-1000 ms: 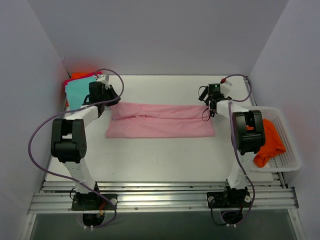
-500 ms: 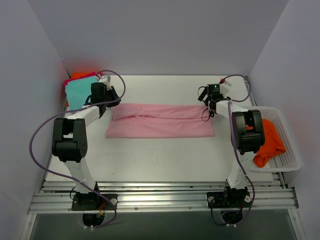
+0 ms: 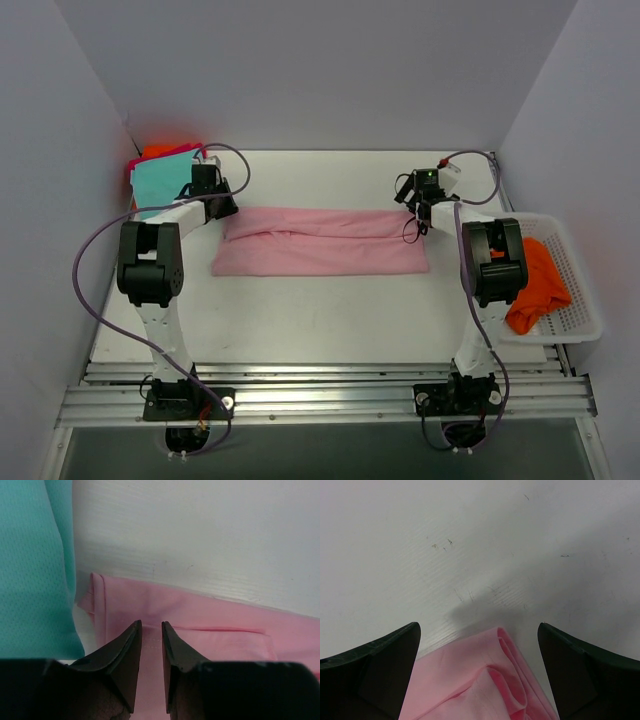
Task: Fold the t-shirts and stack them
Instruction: Fold the other side of the tshirt into a rectangle
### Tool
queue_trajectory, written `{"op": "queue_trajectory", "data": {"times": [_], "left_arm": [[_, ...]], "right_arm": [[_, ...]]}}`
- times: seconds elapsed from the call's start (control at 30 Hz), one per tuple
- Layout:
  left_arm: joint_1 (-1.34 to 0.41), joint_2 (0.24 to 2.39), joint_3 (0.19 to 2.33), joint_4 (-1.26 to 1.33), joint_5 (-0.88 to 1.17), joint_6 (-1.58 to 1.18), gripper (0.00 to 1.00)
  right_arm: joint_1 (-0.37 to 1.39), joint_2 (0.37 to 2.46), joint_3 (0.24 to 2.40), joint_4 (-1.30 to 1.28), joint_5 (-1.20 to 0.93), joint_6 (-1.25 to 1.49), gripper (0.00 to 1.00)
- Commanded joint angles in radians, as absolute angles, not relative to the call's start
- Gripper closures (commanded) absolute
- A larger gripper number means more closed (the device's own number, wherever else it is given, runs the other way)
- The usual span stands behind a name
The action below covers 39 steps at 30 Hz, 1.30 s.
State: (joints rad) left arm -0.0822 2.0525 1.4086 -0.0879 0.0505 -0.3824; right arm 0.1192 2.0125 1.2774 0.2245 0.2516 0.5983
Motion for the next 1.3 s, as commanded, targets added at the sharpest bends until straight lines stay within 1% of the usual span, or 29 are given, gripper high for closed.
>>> {"op": "queue_trajectory", "data": {"times": [0.0, 0.3, 0.53, 0.83, 1.0, 1.1, 1.13, 1.27], "left_arm": [[-0.072, 2.069, 1.47, -0.141, 0.009, -0.413, 0.69], [-0.063, 2.017, 1.408, -0.08, -0.029, -0.433, 0.68], [-0.049, 2.042, 1.434, -0.109, -0.005, -0.44, 0.63], [-0.049, 2.077, 1.419, -0.046, 0.086, -0.442, 0.64], [-0.049, 2.079, 1.417, -0.046, 0.097, -0.44, 0.65], [-0.049, 2.079, 1.417, -0.044, 0.097, -0.44, 0.69], [-0.049, 2.079, 1.417, -0.044, 0.097, -0.44, 0.76], [-0.049, 2.088, 1.431, -0.058, 0.098, -0.439, 0.95]], "right_arm": [[0.115, 2.017, 1.278, 0.236, 0.255, 0.588, 0.0], [0.115, 2.019, 1.273, 0.245, 0.239, 0.591, 0.0], [0.114, 2.02, 1.273, 0.249, 0.236, 0.592, 0.0], [0.114, 2.033, 1.276, 0.25, 0.232, 0.592, 0.0], [0.114, 2.037, 1.278, 0.25, 0.232, 0.592, 0.0], [0.114, 2.039, 1.278, 0.249, 0.232, 0.594, 0.0], [0.114, 2.04, 1.278, 0.249, 0.23, 0.592, 0.0], [0.114, 2.04, 1.278, 0.249, 0.227, 0.592, 0.0]]}}
